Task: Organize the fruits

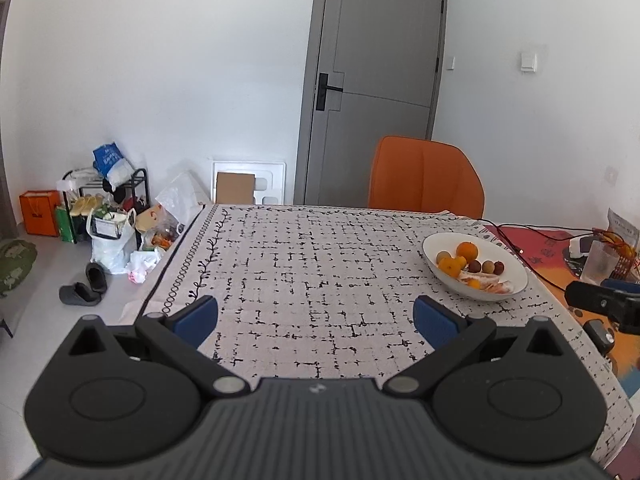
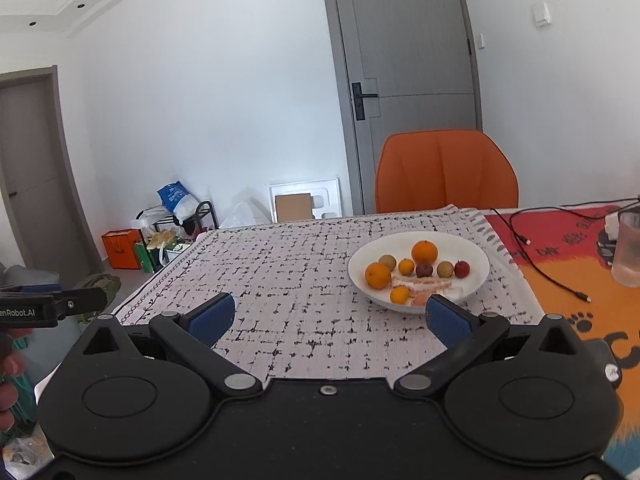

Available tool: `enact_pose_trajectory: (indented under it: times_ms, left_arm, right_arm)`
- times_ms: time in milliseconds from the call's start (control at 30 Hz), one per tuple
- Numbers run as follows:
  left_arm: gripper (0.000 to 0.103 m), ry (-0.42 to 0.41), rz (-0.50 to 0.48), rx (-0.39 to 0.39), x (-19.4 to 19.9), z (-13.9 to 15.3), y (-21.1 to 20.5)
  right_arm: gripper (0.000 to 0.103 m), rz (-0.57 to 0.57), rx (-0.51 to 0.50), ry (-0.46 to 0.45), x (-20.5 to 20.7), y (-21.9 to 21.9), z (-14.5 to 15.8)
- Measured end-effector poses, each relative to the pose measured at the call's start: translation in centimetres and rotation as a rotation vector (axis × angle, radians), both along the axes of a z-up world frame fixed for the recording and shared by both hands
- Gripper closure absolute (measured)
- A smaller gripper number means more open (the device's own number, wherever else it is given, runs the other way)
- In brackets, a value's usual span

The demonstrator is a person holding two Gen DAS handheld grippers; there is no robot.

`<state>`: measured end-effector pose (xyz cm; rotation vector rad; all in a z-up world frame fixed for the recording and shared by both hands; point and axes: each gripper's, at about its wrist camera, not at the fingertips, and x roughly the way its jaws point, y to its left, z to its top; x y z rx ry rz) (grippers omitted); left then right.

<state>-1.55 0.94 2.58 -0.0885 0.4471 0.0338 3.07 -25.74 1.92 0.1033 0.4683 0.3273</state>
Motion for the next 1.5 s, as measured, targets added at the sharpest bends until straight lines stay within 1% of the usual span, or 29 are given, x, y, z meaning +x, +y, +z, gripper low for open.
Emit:
enact_pose_trajectory:
  times_ms: [233,367,700,1500]
  left_arm:
    - [0.000,-0.013,0.002,0.016,-0.5,0.2,-0.5]
    - [0.000,-0.007,-0.001,0.019,-0.6,0.0,-0.6]
    - [0.000,0.009,-0.007,0.030,-0.6,-0.6,-0.8]
    - [0.000,0.013,-0.008,0.027,-0.6,-0.7,-0.8]
  right_arm:
    - [0.000,0.013,0.001,0.006,-1.1,0.0,-0.2]
    - [0.000,0.029,-0.007,-0.007,-1.5,0.3,0.0]
    - [0.000,0.036,-0.009,0.008,-1.4,0.4,-0.5]
    - [0.000,0.036,-0.008,0.013,-1.6,0.5,-0.6]
